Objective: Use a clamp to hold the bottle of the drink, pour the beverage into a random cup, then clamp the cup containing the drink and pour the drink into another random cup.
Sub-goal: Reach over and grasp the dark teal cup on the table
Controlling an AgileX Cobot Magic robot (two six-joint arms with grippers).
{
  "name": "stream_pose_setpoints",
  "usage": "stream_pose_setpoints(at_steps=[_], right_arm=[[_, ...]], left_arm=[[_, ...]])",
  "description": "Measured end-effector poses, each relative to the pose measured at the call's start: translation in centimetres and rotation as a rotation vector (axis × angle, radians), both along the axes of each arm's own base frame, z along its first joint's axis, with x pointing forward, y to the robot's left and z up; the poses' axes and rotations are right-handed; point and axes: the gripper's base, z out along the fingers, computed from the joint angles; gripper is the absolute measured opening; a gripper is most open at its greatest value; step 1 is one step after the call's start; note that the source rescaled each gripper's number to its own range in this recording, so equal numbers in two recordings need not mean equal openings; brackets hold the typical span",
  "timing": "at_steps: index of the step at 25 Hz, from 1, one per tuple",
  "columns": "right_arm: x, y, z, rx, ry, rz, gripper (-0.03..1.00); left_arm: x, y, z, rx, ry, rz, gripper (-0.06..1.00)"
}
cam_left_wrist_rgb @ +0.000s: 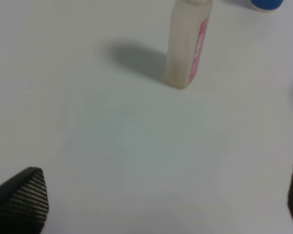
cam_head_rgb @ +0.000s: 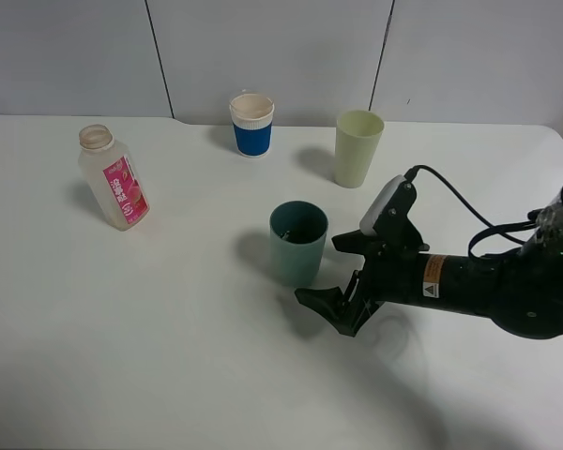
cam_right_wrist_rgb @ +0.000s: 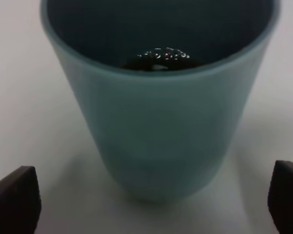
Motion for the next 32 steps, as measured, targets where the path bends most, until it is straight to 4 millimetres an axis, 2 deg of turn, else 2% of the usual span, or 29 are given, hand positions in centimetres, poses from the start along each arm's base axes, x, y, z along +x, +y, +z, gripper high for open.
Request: stream_pose_setpoints(at_steps=[7, 18, 21, 26, 32], right_arm=[[0.2, 0.1, 0.0, -0.024, -0.079, 0.028, 0.76], [2.8, 1.5, 1.0, 0.028, -0.126, 0.042, 0.76], [2.9, 1.7, 0.8, 0.026, -0.121, 0.071, 0.76], [2.9, 2.8, -0.7, 0.026, -0.073, 0.128, 0.76], [3.3, 4.2, -1.0, 0.034, -0.089, 0.163, 0.76]], left_arm=[[0.0, 0.0, 0.0, 0.0, 0.0, 0.0, 1.0], [0.0, 0.0, 0.0, 0.005, 0.0, -0.003, 1.0], [0.0, 0.0, 0.0, 0.0, 0.0, 0.0, 1.0], [0.0, 0.0, 0.0, 0.0, 0.0, 0.0, 1.0], [0.0, 0.0, 0.0, 0.005, 0.0, -0.003, 1.0]])
